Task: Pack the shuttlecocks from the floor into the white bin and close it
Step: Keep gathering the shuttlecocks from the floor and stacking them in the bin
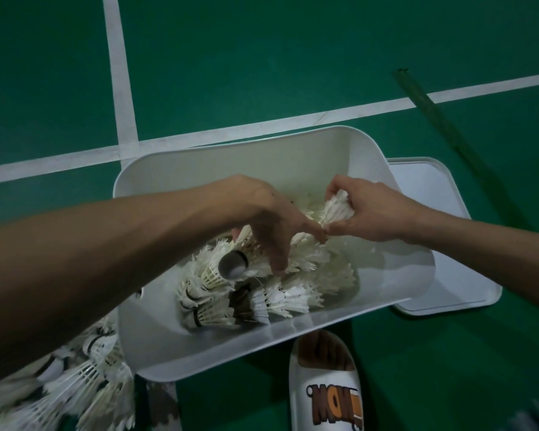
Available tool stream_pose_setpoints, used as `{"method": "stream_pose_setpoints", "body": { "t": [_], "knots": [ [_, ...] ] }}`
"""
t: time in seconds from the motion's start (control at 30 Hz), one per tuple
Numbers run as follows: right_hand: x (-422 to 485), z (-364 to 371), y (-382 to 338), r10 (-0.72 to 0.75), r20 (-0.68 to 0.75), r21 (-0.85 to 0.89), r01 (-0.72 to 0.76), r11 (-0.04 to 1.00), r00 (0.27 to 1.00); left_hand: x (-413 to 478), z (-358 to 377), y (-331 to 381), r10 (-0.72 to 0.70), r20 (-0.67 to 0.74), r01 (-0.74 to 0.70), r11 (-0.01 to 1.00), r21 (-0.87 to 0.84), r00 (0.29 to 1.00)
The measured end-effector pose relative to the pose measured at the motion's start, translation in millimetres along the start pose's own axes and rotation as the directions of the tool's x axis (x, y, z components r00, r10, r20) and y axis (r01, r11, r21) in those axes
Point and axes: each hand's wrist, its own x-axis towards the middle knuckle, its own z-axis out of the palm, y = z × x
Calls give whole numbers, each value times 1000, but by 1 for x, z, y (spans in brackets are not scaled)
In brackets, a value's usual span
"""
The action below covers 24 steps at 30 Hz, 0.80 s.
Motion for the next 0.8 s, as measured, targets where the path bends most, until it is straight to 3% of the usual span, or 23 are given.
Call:
{"method": "stream_pose_setpoints", "body": {
  "t": [0.23,0.37,0.57,0.67,0.8],
  "knots": [
    [3,-4,-3,57,231,-66,-43,997,971,-6,4,-5,54,7,-55,998,8,998],
    [5,0,-5,38,245,-276,32,961,969,-9,8,-6,67,7,-67,997,-26,998],
    [6,-4,-7,0,277,-275,79,958,961,-28,-3,-17,144,-105,-163,965,-204,984],
    [3,-3,-10,7,300,-329,96,939,954,-37,-5,-31,38,-131,-64,977,-203,991],
    [-1,3,-14,1,336,-445,158,881,942,-32,11,-40,-85,49,88,994,-67,995]
  ]
}}
